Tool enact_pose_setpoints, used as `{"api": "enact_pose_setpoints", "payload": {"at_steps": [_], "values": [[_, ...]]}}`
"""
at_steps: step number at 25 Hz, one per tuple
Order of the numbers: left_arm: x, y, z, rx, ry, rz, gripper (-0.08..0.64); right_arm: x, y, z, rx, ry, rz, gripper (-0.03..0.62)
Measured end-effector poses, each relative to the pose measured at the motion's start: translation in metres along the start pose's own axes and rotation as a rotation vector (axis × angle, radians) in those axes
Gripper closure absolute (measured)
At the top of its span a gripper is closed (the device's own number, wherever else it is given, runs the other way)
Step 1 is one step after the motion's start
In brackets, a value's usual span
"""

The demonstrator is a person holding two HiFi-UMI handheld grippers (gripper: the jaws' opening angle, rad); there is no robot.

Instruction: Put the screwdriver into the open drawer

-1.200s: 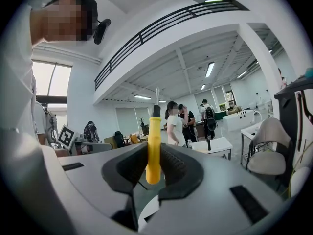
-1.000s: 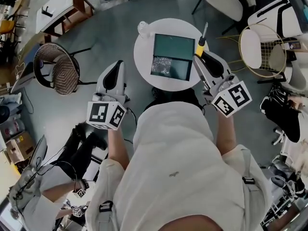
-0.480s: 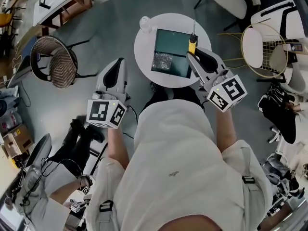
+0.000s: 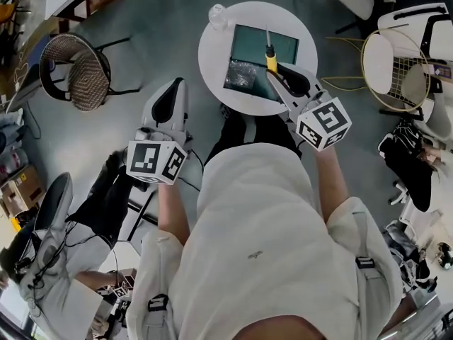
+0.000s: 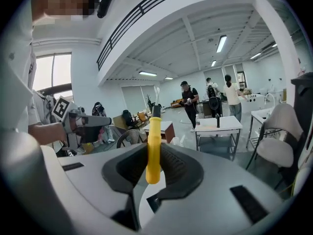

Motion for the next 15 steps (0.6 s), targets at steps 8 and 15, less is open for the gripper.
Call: {"api": "enact_pose_setpoints", "payload": {"at_steps": [8,15], "values": [[-0.008,0.003,0.002,0.011,0.031,0.006,0.55,-0.049,0.0,-0.025,0.03,0.084,0.004,0.509],[-0.02,0.005,-0.001,0.002,0.062,0.015,0.551,-0.095,-0.006,-0.045,0.037,0.133,-0.004,0.509]]}}
Point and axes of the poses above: the fingertips, and each gripper's own axes: z backward along the fingers, y to its left, x out of its top, the point moved 7 cm from there along z, backward along the fingers, and after that the axes turned 3 degrees about z, right-handed, at the moved point
